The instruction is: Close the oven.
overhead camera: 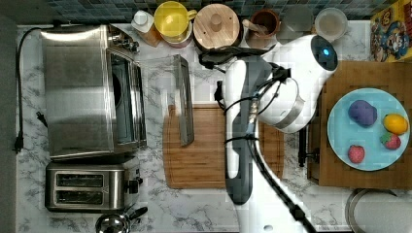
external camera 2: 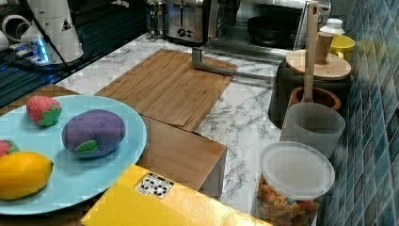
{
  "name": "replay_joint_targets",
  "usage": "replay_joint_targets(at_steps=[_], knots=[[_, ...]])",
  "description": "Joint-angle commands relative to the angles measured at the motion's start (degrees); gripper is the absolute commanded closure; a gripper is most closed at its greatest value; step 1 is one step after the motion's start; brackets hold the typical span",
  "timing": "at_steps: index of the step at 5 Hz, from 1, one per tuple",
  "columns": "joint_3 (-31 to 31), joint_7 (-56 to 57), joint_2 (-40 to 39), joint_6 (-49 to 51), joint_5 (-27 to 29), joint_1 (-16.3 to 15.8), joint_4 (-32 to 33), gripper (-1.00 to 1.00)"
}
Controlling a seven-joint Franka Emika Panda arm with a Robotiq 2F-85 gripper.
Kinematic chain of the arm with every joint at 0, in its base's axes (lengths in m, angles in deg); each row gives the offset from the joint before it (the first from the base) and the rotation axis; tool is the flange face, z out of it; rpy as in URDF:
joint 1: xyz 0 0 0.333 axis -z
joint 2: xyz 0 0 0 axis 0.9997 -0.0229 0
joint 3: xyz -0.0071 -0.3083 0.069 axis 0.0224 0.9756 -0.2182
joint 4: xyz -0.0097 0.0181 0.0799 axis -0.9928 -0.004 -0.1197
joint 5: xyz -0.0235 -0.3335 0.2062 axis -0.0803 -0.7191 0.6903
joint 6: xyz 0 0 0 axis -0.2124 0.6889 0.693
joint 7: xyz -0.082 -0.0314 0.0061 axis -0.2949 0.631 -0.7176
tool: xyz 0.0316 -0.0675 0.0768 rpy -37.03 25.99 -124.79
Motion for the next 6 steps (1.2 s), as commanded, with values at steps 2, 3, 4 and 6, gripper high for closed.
replay_joint_targets(at_steps=[2,3,4,6], knots=[[-5.4,12.2,-4.3,-6.7,13.9,0.4,2.7,1.0],[-5.9,13.2,-5.8,-11.3,14.2,0.8,3.0,1.0],[-6.8,10.7,-8.2,-12.4,12.0,1.4,1.2,1.0],[-6.7,8.4,-9.4,-13.8,6.5,-0.2,0.7,1.0]])
